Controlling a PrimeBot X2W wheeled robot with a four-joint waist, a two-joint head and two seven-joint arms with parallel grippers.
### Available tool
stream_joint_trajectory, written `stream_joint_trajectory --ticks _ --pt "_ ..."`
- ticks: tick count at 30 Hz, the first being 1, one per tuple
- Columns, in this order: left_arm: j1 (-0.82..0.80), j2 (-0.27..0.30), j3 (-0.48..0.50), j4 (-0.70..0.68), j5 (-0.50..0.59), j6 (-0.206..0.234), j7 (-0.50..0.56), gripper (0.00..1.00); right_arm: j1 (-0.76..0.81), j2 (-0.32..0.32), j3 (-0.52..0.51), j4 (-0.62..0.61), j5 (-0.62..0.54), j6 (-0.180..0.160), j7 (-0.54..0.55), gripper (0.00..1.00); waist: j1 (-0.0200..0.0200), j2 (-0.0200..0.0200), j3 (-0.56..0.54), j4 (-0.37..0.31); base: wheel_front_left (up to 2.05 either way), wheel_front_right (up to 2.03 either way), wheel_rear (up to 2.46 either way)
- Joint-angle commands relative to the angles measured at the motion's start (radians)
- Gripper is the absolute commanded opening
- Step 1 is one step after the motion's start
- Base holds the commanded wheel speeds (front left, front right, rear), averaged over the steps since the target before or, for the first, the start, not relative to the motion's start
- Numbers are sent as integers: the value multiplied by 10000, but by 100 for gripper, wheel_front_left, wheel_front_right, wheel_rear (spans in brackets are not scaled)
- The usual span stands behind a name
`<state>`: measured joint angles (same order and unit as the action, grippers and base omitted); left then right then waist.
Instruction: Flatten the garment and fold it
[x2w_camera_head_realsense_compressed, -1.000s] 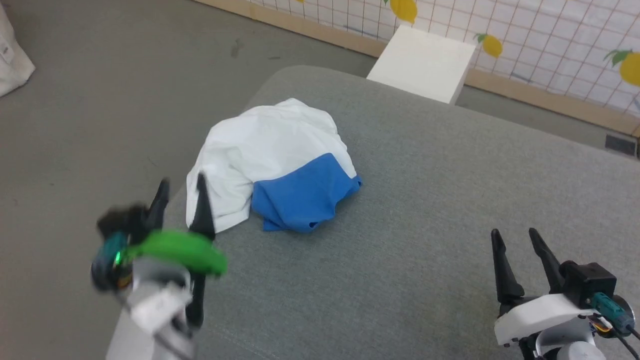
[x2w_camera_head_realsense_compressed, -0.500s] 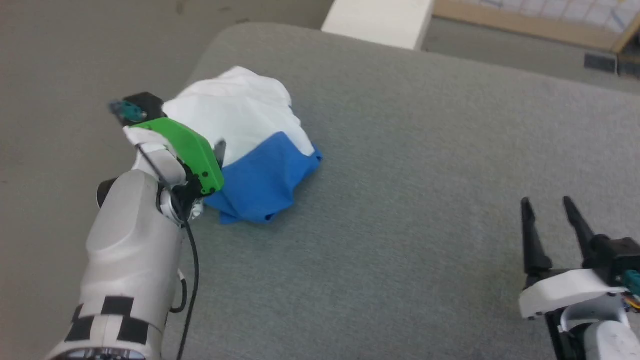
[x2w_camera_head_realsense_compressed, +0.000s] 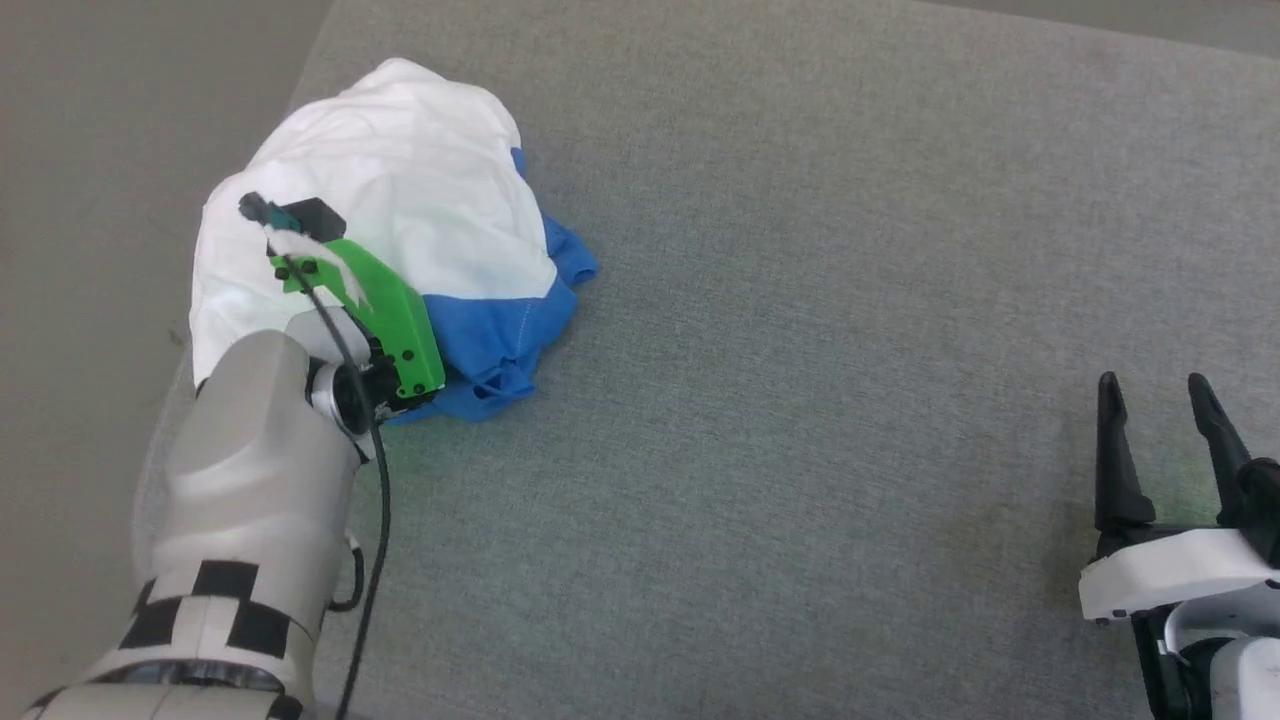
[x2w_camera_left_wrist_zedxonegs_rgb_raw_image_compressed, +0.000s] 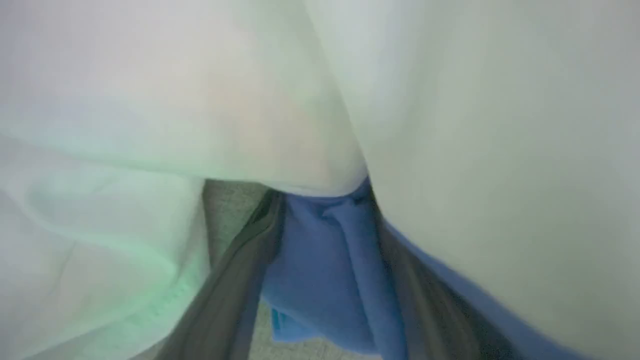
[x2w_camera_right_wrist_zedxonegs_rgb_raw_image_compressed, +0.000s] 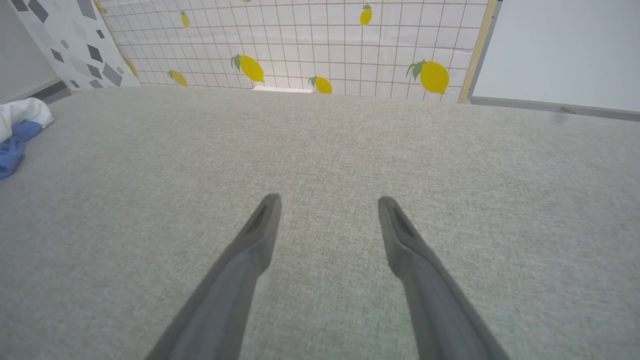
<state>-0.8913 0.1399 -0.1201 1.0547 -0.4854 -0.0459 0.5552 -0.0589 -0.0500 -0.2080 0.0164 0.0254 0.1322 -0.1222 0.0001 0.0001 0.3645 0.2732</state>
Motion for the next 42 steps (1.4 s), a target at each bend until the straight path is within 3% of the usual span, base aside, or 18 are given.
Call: stream_joint_trajectory --ticks 1,8,14,21,28,42 --pt "664 -411 50 235 -237 -126 -430 0 -81 -3 -50 -69 -111 -15 -67 100 -1 -1 -74 151 0 0 0" --pt "840 -504 962 -351 -1100 -574 -3711 0 -164 -3 21 333 -62 -15 -255 100 -1 -1 -723 528 0 0 0" --pt "84 -243 825 -1479 -1253 -816 -5325 0 -27 -3 101 965 217 -15 -522 100 -1 -1 -1621 762 0 0 0" --pt "-1431 446 -26 -3447 -1326 -843 -5366 0 148 -3 217 1822 757 -15 -982 100 -1 -1 -2559 251 0 0 0" --pt "-3492 1066 -452 -4811 -1218 -846 -4843 0 74 -3 290 2547 1007 -15 -1280 100 -1 -1 -3045 -838 0 0 0" --pt "-5664 205 -698 -5033 -1756 -783 -4342 0 107 -3 450 3124 1204 -15 -1392 100 -1 -1 -3485 -3100 0 0 0"
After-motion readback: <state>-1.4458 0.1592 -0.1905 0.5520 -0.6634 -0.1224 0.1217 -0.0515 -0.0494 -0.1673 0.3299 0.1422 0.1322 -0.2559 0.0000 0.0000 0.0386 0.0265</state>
